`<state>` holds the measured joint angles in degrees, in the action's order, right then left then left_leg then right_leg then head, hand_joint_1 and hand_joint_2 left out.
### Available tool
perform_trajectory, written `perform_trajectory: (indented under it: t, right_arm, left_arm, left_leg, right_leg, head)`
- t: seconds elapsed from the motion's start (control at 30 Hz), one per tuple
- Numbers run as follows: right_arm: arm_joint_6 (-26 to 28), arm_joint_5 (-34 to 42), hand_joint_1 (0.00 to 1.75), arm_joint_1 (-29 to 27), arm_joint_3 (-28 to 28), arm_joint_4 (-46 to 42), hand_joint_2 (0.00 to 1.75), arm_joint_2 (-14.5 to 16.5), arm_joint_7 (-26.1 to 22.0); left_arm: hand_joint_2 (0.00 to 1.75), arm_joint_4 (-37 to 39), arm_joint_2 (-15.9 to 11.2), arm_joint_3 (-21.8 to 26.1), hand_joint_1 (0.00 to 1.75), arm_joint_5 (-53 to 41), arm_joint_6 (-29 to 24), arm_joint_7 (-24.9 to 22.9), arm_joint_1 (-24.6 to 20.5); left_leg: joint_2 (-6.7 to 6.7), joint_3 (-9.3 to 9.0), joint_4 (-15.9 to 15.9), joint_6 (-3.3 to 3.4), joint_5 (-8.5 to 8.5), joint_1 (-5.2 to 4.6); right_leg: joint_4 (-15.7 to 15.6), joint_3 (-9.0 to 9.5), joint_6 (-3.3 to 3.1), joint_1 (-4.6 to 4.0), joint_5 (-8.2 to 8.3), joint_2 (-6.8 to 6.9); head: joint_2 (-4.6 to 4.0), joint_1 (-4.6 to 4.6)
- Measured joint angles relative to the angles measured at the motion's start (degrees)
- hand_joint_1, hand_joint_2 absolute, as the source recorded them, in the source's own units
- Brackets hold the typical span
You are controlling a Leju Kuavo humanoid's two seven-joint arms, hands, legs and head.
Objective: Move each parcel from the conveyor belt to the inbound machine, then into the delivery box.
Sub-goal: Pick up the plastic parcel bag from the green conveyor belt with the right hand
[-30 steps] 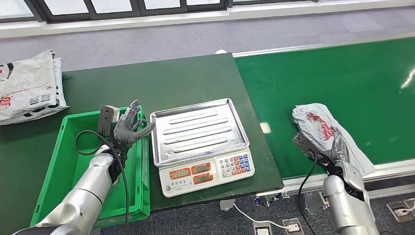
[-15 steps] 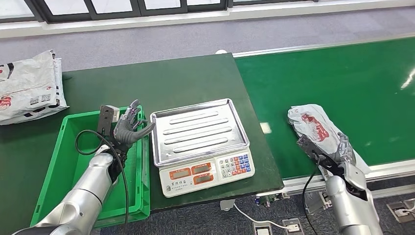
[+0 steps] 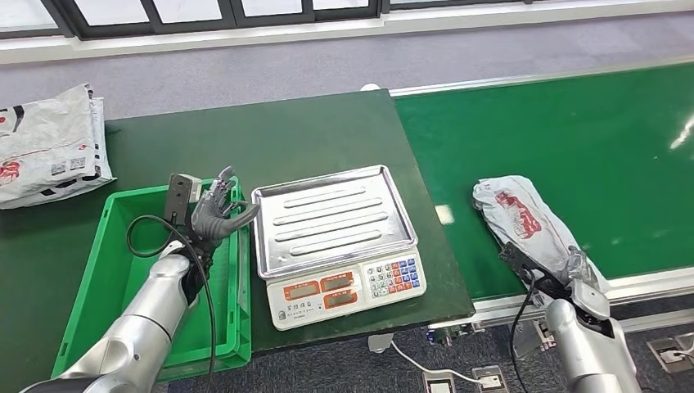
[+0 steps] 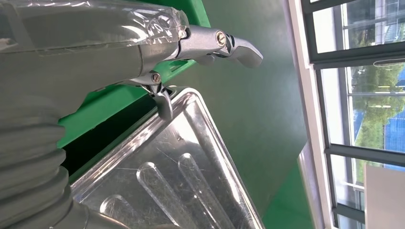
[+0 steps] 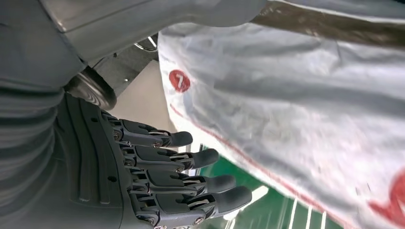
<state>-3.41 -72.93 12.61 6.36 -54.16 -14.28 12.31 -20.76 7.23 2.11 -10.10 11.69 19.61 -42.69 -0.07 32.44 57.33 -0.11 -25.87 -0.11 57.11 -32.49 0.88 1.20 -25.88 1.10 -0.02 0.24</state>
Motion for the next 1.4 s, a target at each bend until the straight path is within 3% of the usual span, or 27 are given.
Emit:
perform_trajectory:
  t: [0.47, 1.07, 1.2, 1.4]
  right_arm:
    - [0.46, 0.24, 0.00, 1.37, 0.00, 7.97, 1.75, 0.45, -3.82]
    - [0.83, 0.04, 0.02, 2.87, 0.00, 11.36, 1.75, 2.68, -4.16]
    - [0.90, 0.15, 1.73, 3.04, 0.00, 11.51, 1.75, 2.77, -4.64]
    - [2.29, 0.25, 1.75, 3.45, -0.03, 12.45, 1.75, 3.23, -6.62]
  left_arm:
    - [1.75, 0.02, 0.50, -0.19, 0.00, 0.00, 0.24, 0.10, 0.06]
    - [1.75, 0.09, 0.93, -0.65, 0.00, 0.02, 0.24, -0.37, -0.20]
    - [1.75, 0.09, 0.95, -0.65, 0.00, 0.03, 0.24, -0.44, -0.28]
    - [1.75, 0.09, 0.93, -0.65, 0.00, 0.45, 0.24, -0.44, -0.27]
  left_leg:
    - [-0.07, -0.04, 0.00, 0.04, -0.07, 0.00]
    - [-0.09, -0.64, 0.00, 0.04, -0.56, 0.00]
    - [-0.08, -0.74, 0.01, 0.04, -0.61, 0.00]
    - [-0.06, -0.81, 0.00, -0.01, -0.70, 0.01]
  right_leg:
    - [0.00, 0.20, 0.03, 0.00, -0.14, 0.08]
    - [-0.02, 1.07, 0.07, 0.01, -0.60, 0.10]
    - [-0.02, 1.16, 0.06, 0.01, -0.65, 0.09]
    - [-0.02, 1.21, 0.02, 0.00, -0.70, 0.06]
  head:
    - [0.00, 0.00]
    - [0.00, 0.00]
    - [0.00, 0.00]
    - [0.00, 0.00]
